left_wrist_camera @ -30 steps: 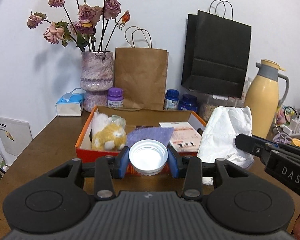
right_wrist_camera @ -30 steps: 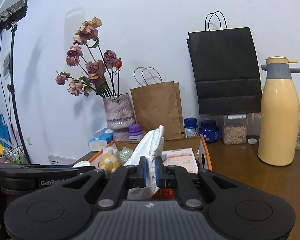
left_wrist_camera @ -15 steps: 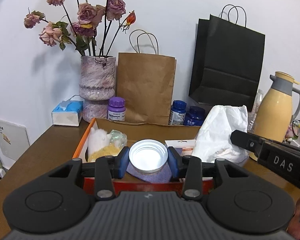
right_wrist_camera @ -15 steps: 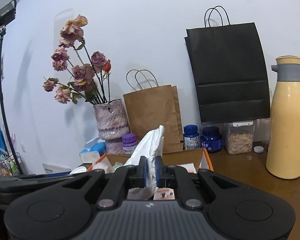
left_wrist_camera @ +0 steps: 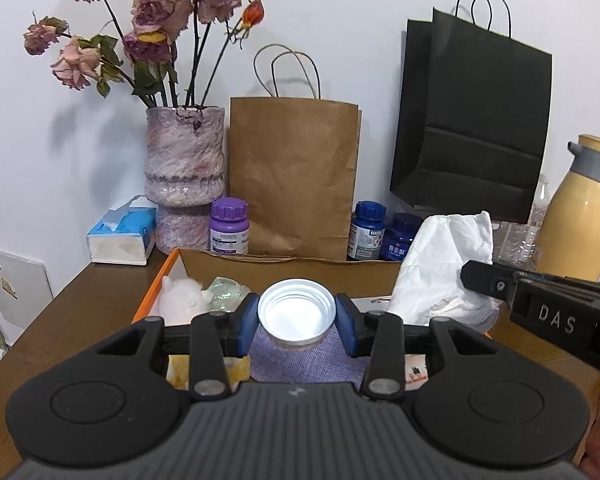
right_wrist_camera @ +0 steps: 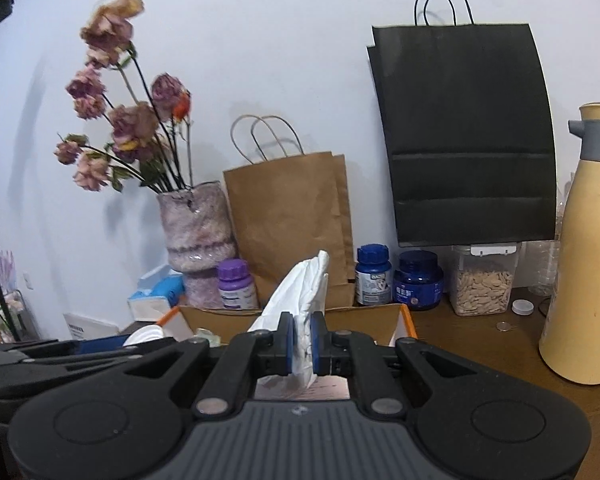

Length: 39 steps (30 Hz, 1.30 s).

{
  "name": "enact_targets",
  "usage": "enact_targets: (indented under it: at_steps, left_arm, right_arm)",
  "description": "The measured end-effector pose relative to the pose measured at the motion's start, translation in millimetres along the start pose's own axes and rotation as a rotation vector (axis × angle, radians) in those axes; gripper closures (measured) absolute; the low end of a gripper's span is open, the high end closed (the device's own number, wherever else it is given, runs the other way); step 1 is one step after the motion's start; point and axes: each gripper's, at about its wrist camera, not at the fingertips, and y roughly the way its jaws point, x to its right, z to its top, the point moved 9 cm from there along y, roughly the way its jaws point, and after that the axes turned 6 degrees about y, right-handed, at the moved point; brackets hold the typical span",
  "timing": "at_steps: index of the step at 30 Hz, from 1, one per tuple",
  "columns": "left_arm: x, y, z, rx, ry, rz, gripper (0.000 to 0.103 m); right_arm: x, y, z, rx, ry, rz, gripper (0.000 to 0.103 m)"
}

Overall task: Flip cup upright
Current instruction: 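Carry the cap with the left tool while the right tool carries the cloth toward the box, then open both tools over the box to drop the cap and cloth inside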

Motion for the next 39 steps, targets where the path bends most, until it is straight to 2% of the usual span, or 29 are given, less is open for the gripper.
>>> enact_targets:
  at_steps: [15, 26, 28, 30, 33, 34, 35, 37, 38, 39]
  left_arm:
    - [3, 52, 4, -0.023, 0.062, 0.008, 0.062]
    - [4, 75, -5, -0.062, 0.094, -0.023, 0.061]
    - [4, 76, -8, -0.074, 0.102, -0.02, 0.057]
    - [4, 76, -8, -0.075, 0.101, -0.02, 0.038]
    - [0, 73, -5, -0.058, 0.099, 0.001, 0.016]
    - [-1, 72, -4, -0.053, 0.098, 0.009, 0.015]
    - [-2, 72, -4, -0.052, 0.097, 0.012, 0.015]
    - [-5, 72, -3, -0.053, 0.086, 0.023, 0.01]
    - [-8, 72, -3, -0.052, 0.078, 0.036, 0.001]
    - [-10, 72, -2, -0.048, 0.071, 0.049, 0.0]
  right_arm:
    - [19, 54, 1, -0.068, -0.019, -0.03, 0.095]
    - [23, 76, -20, -0.107, -0.021, -0.019, 0.094]
    - [23, 79, -23, -0.115, -0.026, -0.023, 0.093]
    - [24, 80, -25, -0.123, -0.031, -0.033, 0.088]
    - [30, 80, -25, -0.121, -0.023, -0.063, 0.08]
    - [32, 80, -24, -0.122, -0.018, -0.07, 0.071]
    - [33, 79, -23, -0.121, -0.014, -0.077, 0.054]
    - [37, 78, -21, -0.11, -0.019, -0.105, 0.032]
    - [39, 77, -19, -0.1, -0.027, -0.137, 0.022]
    - [42, 76, -18, -0.094, -0.03, -0.164, 0.016]
